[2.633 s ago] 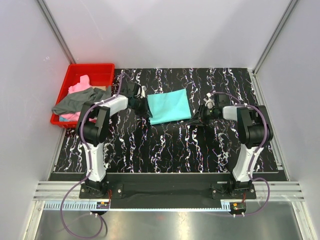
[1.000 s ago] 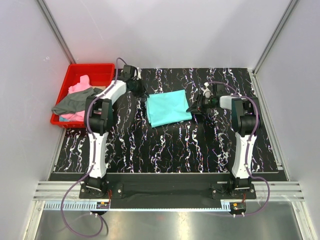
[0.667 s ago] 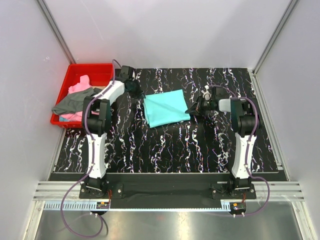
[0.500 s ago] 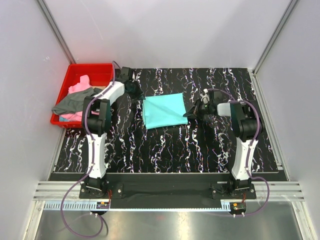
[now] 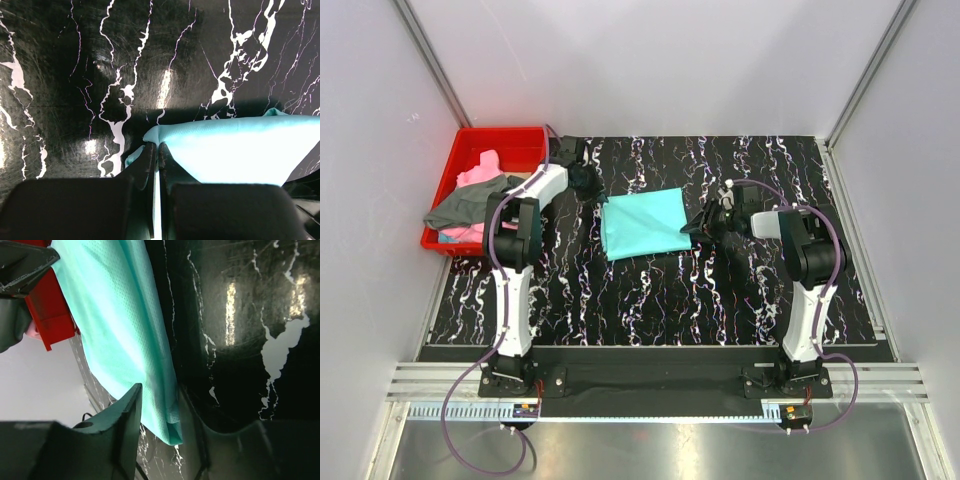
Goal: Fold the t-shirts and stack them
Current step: Fold the tshirt
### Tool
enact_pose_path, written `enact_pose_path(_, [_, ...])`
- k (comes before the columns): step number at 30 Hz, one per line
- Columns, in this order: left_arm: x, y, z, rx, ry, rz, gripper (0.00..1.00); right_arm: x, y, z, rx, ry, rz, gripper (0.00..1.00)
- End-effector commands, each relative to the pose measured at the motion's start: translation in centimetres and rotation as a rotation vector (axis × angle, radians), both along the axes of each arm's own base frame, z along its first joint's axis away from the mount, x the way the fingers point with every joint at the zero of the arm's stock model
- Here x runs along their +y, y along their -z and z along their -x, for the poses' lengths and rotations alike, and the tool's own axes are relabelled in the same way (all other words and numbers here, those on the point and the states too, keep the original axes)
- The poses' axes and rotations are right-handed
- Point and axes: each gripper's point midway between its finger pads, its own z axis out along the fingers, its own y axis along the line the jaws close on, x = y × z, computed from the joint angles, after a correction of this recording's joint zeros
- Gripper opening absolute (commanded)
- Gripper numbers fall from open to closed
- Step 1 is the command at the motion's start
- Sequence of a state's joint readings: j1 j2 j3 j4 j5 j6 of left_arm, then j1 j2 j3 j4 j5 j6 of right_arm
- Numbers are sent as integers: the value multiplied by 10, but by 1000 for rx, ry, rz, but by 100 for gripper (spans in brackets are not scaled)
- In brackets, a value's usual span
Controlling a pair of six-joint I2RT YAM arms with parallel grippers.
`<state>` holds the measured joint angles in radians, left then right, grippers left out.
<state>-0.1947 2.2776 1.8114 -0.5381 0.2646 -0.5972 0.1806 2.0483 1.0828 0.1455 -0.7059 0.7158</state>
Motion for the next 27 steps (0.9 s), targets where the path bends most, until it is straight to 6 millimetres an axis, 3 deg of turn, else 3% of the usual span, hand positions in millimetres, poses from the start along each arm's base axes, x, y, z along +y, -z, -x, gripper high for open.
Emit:
enact_pose_path(1, [3, -9, -11, -43, 16, -2, 3, -4, -9, 4, -51, -18, 22, 45])
enact_pose_path(6, [-1, -5, -11, -36, 27, 19, 5, -6, -6, 11, -50, -41, 33, 47])
enact_pose_path(13, [4, 1, -7, -7, -5, -4, 5, -7, 5, 18, -21, -42, 35, 5])
enact_pose_path(16, [3, -1, -4, 8, -6, 5, 8, -9, 4, 23, -13, -27, 40, 4])
enact_pose_path(17, [3, -4, -3, 11, -6, 8, 19, -9, -3, 23, -25, -28, 41, 8])
enact_pose_path(19, [3, -14, -2, 1, -4, 10, 30, -10, -7, 27, -24, -28, 44, 26])
enact_pose_path(20, [2, -22, -3, -11, -2, 12, 37, -12, -12, 25, -48, -23, 62, 45])
enact_pose_path(21, [2, -29, -3, -16, 2, 14, 39, -14, -13, 28, -33, -22, 79, 52])
enact_pose_path(23, [1, -52, -4, -50, 15, 19, 44, -19, -23, 17, -81, -25, 121, 59])
enact_pose_path(24, [3, -64, -4, -59, 21, 13, 46, -22, -21, 22, -43, -33, 140, 62])
enact_pose_path(25, [3, -80, -4, -83, 24, 13, 46, -21, -31, 12, -71, -36, 148, 64])
enact_pose_path(27, [5, -96, 1, -97, 27, 7, 47, -22, -32, 7, -80, -65, 166, 69])
